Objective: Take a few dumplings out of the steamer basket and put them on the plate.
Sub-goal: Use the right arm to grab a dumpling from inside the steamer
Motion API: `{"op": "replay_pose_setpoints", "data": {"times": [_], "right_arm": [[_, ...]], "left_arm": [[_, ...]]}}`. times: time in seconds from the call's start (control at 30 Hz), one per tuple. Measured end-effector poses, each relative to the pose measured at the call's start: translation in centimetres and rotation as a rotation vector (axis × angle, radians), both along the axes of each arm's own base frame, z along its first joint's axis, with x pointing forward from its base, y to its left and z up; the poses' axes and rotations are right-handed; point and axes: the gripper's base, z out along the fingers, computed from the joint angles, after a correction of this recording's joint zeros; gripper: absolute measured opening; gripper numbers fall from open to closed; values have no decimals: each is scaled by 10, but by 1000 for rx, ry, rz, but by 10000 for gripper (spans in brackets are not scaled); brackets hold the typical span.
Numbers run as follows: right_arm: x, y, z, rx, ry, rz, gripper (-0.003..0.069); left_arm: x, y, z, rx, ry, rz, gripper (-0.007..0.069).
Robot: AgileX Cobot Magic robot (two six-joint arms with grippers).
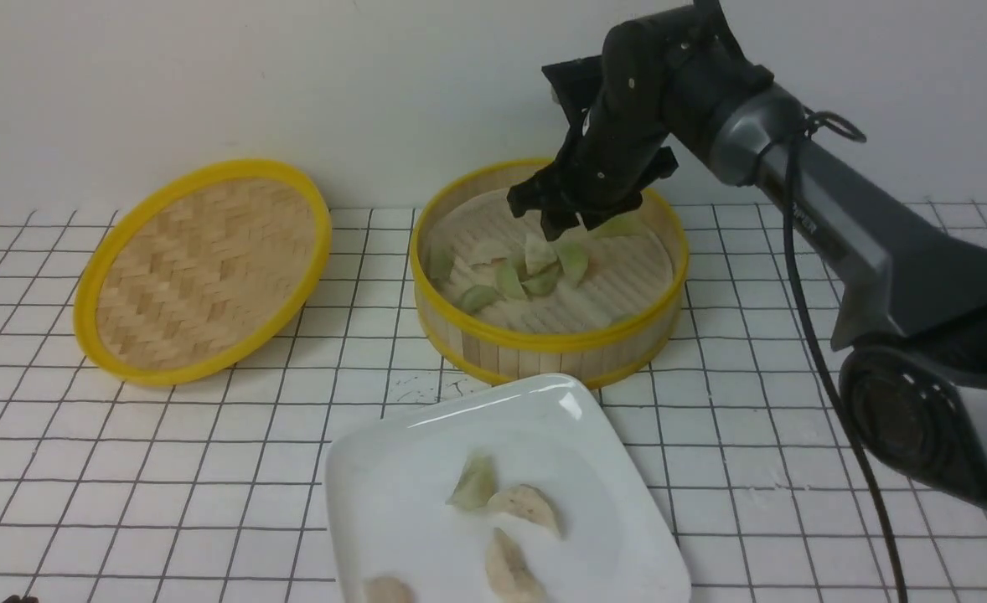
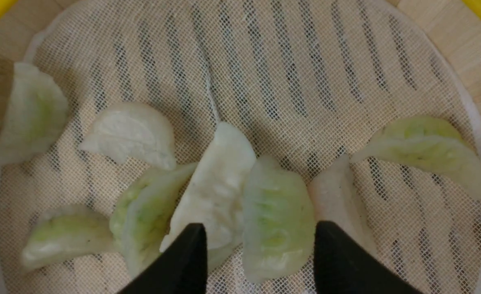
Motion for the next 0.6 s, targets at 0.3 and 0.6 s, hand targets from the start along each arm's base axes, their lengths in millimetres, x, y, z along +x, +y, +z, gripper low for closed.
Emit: {"op": "replay_pose_setpoints", "data": {"times": [0.3,0.6], "right_arm": [[5,1,-34,-43,43,-3,413],[10,-6,-37,-18,49,-50,148]], "left_arm": [[0,0,0,0,0,0,-6],[0,0,0,0,0,0,-6]]}}
